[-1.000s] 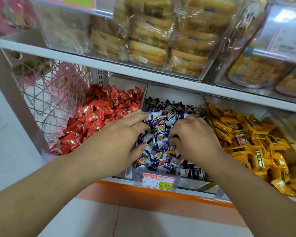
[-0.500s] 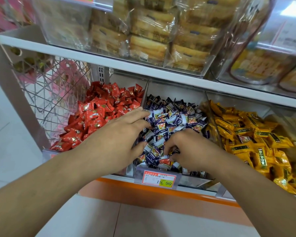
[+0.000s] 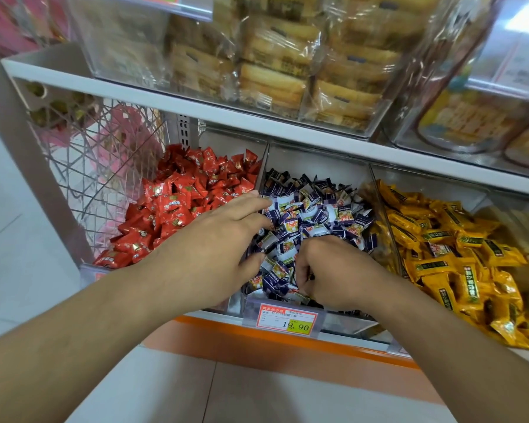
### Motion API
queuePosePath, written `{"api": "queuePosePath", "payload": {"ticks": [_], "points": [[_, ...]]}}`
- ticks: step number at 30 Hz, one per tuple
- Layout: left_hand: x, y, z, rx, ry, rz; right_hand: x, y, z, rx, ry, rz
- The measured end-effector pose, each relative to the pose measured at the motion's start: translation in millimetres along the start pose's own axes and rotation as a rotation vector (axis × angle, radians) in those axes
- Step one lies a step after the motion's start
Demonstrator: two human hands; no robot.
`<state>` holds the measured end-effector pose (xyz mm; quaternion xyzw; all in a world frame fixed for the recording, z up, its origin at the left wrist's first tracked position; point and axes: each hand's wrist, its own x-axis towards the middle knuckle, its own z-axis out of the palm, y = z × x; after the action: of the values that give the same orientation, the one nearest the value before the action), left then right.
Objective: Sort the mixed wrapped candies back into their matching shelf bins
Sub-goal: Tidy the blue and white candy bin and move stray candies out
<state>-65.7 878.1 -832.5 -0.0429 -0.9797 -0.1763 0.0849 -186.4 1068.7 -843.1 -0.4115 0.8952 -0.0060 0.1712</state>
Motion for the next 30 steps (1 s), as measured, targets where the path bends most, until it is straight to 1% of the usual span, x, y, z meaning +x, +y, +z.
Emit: {"api": "queuePosePath", "payload": {"ticks": [6,10,14,19,22,25,27,29,30], "points": [[-1,0,0,-0.003,-0.003,0.006,-2,-2,-1,-0.021,0.006,0.016],[0,0,0,0.007,-0.003,0.006,0,3,-3,0.037,0.002,0.034],[0,-1,0,0.003,0.006,0.012,-4,4,-9,0.135,0.099,0.041],[0,-1,-2,-0.053,0.018,-0.006,-17,-3,-24,0.304,0.245,-0.005],[0,7,-8,-0.109,0.081,-0.035,-23,-12,-35,0.471,0.334,-0.023],[-1,17,-22,-0.255,0.155,-0.055,-32,-28,-46,0.735,0.358,-0.056],[-1,16,-32,-0.348,0.236,-0.111,-35,-35,-49,0.874,0.386,-0.087],[-3,5,-42,-0.344,0.343,-0.205,-34,-33,-49,0.908,0.409,-0.094],[-5,-3,-46,-0.286,0.375,-0.260,-33,-30,-47,0.859,0.408,-0.094]]}}
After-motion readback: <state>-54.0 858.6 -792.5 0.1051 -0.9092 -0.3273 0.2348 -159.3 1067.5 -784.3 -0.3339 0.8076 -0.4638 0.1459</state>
